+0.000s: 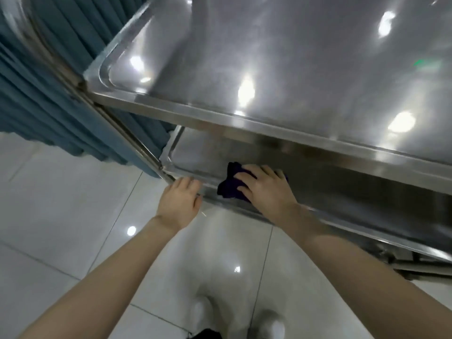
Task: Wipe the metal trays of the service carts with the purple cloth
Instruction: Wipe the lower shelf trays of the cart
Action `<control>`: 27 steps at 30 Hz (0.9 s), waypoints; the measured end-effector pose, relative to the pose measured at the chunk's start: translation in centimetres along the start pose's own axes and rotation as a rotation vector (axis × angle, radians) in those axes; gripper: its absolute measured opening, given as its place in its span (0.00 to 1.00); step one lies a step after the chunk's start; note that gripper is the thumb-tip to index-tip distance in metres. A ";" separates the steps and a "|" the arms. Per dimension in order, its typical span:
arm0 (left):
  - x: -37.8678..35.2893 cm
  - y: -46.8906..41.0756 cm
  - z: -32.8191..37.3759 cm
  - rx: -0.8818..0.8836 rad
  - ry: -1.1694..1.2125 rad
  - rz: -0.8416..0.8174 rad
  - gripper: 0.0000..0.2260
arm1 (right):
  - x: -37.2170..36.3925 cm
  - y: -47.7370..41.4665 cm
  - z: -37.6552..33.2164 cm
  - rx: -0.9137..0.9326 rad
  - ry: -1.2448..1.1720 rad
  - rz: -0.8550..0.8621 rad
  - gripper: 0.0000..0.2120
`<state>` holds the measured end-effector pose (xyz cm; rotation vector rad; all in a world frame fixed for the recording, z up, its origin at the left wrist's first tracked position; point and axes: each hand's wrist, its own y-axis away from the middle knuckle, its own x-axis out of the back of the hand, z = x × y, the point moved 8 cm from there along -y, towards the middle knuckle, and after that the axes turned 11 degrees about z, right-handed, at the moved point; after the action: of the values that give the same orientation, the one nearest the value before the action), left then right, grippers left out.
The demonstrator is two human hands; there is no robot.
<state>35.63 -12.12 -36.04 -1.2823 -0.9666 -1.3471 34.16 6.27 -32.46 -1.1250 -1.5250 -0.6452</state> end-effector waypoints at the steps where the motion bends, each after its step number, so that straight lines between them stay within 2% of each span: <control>1: -1.2 -0.5 -0.8 -0.003 0.003 0.024 0.15 | -1.5 -1.2 0.2 0.023 0.021 0.010 0.16; 4: -3.2 -2.1 -2.8 -0.011 0.041 0.111 0.15 | -4.6 -4.0 0.7 0.080 0.100 0.039 0.16; 7: -4.1 -3.5 -5.5 -0.011 0.066 0.273 0.12 | -7.5 -5.1 0.6 0.115 0.124 0.071 0.16; 9: -4.7 -4.5 -7.4 0.037 0.095 0.346 0.15 | -9.2 -4.8 0.5 0.117 0.103 0.093 0.15; 12: -5.8 -6.6 -9.3 0.076 0.156 0.400 0.21 | -10.1 -3.9 0.5 0.123 0.112 0.225 0.14; 15: -6.5 -9.4 -9.7 -0.002 0.182 0.412 0.24 | -11.1 -4.0 1.0 0.155 0.088 0.229 0.21; 18: -7.1 -11.2 -10.0 -0.015 0.145 0.403 0.28 | -13.0 -5.5 2.6 0.085 0.062 0.112 0.24; 22: -7.6 -11.0 -10.1 0.010 0.101 0.350 0.29 | -13.5 -9.6 5.0 -0.063 0.149 0.064 0.24; 24: -7.6 -11.1 -10.0 0.007 0.093 0.322 0.29 | -13.0 -12.7 6.7 -0.177 0.131 0.081 0.24; 27: -7.6 -11.2 -10.2 0.003 0.157 0.375 0.29 | -11.9 -16.1 8.7 -0.315 0.106 0.192 0.23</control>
<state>22.26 -19.05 -43.81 -1.2608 -0.5844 -1.1322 15.50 3.44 -43.51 -1.4313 -1.2341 -0.8174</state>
